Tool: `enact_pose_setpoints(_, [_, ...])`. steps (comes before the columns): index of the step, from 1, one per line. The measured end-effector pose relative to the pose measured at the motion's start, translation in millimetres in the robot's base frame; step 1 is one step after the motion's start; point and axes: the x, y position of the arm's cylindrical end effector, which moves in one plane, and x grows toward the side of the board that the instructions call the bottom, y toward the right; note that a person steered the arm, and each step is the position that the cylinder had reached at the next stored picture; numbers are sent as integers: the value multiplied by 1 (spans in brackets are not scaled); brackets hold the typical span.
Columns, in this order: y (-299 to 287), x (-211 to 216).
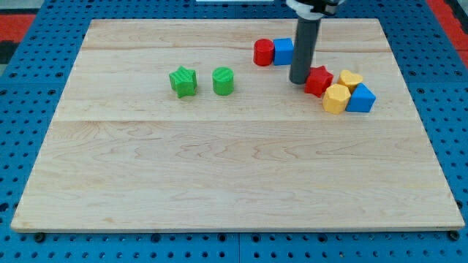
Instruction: Slide the green circle towards the group of blocks
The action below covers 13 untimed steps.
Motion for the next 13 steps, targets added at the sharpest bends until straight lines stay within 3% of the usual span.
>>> enact_pose_setpoints(2, [21, -4])
enact_pose_setpoints(3, [-20, -22])
enact_pose_setpoints(5, [-153, -22])
enact_pose_setpoints(6, [-190, -15])
enact_pose_setpoints(7, [-197, 17])
enact_pose_setpoints(8, [-178, 21])
enact_pose_setpoints(12, [-123, -20])
enact_pose_setpoints(13, [-107, -10])
